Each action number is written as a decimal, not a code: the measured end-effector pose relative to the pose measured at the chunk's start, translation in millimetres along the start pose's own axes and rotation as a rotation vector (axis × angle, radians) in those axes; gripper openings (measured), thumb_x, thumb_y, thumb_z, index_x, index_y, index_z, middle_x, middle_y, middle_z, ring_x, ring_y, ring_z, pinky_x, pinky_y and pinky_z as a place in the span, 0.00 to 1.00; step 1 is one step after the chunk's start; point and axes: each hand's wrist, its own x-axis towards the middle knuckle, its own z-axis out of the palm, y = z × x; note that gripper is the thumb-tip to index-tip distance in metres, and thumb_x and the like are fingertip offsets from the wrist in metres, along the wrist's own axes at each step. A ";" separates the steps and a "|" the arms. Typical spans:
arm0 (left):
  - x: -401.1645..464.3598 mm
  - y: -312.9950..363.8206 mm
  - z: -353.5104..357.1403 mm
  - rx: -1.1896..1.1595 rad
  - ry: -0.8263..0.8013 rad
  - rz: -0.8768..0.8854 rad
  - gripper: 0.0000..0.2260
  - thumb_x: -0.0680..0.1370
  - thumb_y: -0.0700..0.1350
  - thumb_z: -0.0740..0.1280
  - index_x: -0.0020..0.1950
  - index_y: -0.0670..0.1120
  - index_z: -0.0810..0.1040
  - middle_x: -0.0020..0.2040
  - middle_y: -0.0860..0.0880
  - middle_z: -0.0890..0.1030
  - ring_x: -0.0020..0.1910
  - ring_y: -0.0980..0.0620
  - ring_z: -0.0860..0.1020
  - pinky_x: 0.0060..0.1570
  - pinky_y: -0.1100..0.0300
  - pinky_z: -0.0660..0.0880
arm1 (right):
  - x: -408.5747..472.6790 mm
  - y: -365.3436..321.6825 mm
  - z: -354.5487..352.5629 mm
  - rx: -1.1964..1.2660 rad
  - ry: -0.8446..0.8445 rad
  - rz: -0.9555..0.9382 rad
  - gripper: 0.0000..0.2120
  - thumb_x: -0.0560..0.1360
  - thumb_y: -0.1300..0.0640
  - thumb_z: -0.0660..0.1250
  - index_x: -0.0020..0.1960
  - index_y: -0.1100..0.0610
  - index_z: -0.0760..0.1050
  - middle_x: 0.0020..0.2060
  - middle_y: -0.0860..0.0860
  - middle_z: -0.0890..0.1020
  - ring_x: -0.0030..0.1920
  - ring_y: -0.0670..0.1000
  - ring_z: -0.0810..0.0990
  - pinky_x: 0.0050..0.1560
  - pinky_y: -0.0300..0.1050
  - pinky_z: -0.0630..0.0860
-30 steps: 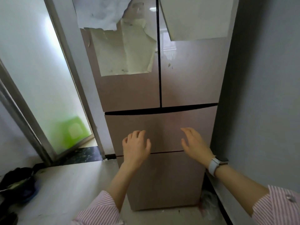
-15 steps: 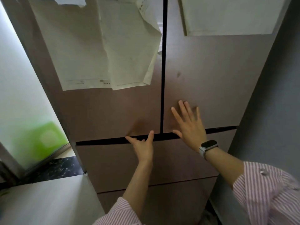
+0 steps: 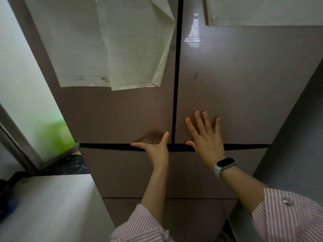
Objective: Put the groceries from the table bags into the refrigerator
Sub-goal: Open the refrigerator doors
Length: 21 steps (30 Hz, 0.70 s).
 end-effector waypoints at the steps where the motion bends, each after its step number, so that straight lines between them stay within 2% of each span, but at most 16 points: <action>1: -2.3 0.6 -2.2 0.018 -0.006 -0.001 0.53 0.72 0.44 0.72 0.71 0.44 0.27 0.76 0.42 0.52 0.73 0.48 0.56 0.65 0.64 0.55 | -0.4 -0.9 -0.7 -0.012 0.000 0.005 0.53 0.65 0.42 0.72 0.75 0.51 0.38 0.73 0.55 0.33 0.74 0.56 0.34 0.70 0.67 0.45; 6: -16.1 7.3 -13.3 0.045 -0.028 -0.004 0.51 0.72 0.44 0.72 0.72 0.44 0.29 0.77 0.43 0.49 0.74 0.48 0.54 0.69 0.60 0.54 | 0.6 -1.4 -5.4 0.047 -0.023 0.023 0.54 0.64 0.44 0.74 0.75 0.51 0.39 0.74 0.54 0.34 0.74 0.55 0.35 0.67 0.69 0.48; 9: -19.7 5.0 -22.2 0.028 -0.040 0.008 0.51 0.72 0.43 0.72 0.73 0.46 0.30 0.76 0.43 0.51 0.74 0.48 0.55 0.69 0.58 0.54 | 0.4 -0.4 -6.9 0.100 -0.028 0.026 0.54 0.64 0.46 0.74 0.75 0.50 0.39 0.75 0.54 0.36 0.74 0.55 0.34 0.70 0.67 0.43; 10: -20.7 2.8 -27.7 0.013 -0.047 0.014 0.51 0.72 0.43 0.72 0.73 0.47 0.31 0.76 0.42 0.53 0.74 0.47 0.56 0.70 0.57 0.54 | 2.1 -0.4 -9.2 0.120 -0.030 0.031 0.52 0.64 0.46 0.74 0.75 0.50 0.42 0.75 0.55 0.42 0.74 0.55 0.36 0.69 0.67 0.42; 12: -25.2 -2.5 -42.7 0.013 -0.075 0.022 0.50 0.72 0.42 0.72 0.74 0.49 0.32 0.75 0.40 0.57 0.72 0.46 0.60 0.71 0.53 0.56 | 5.3 -0.7 -15.8 0.143 -0.037 0.035 0.47 0.64 0.49 0.75 0.74 0.53 0.51 0.74 0.59 0.57 0.74 0.59 0.46 0.67 0.69 0.46; 13: -28.4 -4.5 -50.0 0.025 -0.094 0.020 0.50 0.72 0.43 0.72 0.74 0.50 0.32 0.74 0.40 0.59 0.71 0.46 0.62 0.71 0.51 0.58 | 4.6 -2.3 -20.6 0.161 -0.040 0.043 0.45 0.64 0.50 0.75 0.73 0.54 0.54 0.72 0.60 0.61 0.72 0.60 0.50 0.65 0.70 0.48; 17: -32.5 -2.3 -62.1 0.049 -0.136 0.005 0.49 0.72 0.44 0.72 0.74 0.51 0.34 0.74 0.38 0.56 0.69 0.43 0.66 0.69 0.47 0.63 | -5.0 -13.5 -37.9 0.296 -0.113 0.072 0.38 0.68 0.55 0.70 0.73 0.56 0.56 0.73 0.60 0.57 0.73 0.60 0.49 0.67 0.68 0.52; 21: -40.1 -4.2 -79.8 0.016 -0.138 0.000 0.48 0.70 0.43 0.72 0.75 0.50 0.38 0.75 0.38 0.57 0.71 0.44 0.63 0.67 0.51 0.65 | -3.8 -14.3 -47.6 0.418 -0.202 0.086 0.35 0.70 0.58 0.67 0.73 0.58 0.57 0.74 0.60 0.54 0.73 0.61 0.46 0.68 0.68 0.53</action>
